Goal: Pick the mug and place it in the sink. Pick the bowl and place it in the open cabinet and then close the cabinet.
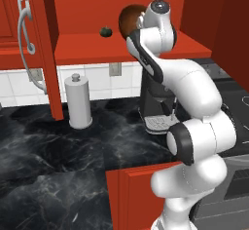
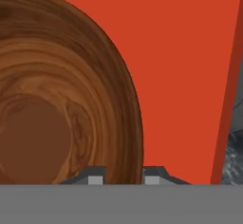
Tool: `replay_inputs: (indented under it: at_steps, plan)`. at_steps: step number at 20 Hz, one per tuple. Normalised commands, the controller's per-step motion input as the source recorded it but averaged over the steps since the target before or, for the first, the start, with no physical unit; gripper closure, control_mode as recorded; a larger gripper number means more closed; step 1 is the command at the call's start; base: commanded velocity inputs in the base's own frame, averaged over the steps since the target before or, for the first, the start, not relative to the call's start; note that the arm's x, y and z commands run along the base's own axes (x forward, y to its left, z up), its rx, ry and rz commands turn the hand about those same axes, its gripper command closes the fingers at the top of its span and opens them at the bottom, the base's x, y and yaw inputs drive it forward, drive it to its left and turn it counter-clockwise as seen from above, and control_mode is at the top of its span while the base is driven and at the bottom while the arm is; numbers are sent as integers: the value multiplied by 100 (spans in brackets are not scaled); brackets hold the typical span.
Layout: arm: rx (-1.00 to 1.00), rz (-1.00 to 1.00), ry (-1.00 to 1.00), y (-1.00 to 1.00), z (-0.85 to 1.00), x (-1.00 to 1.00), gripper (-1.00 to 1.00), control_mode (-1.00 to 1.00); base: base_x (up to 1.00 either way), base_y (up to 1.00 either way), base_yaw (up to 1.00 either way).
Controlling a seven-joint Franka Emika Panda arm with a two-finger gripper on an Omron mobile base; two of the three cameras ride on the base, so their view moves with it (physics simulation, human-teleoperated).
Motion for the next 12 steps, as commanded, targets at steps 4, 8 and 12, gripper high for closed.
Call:
replay_inputs:
  at_steps: [4,8,12]
  plan:
    - [0,0,-16,-10,34,0,100,-100,0,0,0]
    - [0,0,-26,-12,56,-20,100,-100,0,0,0]
    - [0,0,-17,-26,19,-8,100,-100,0,0,0]
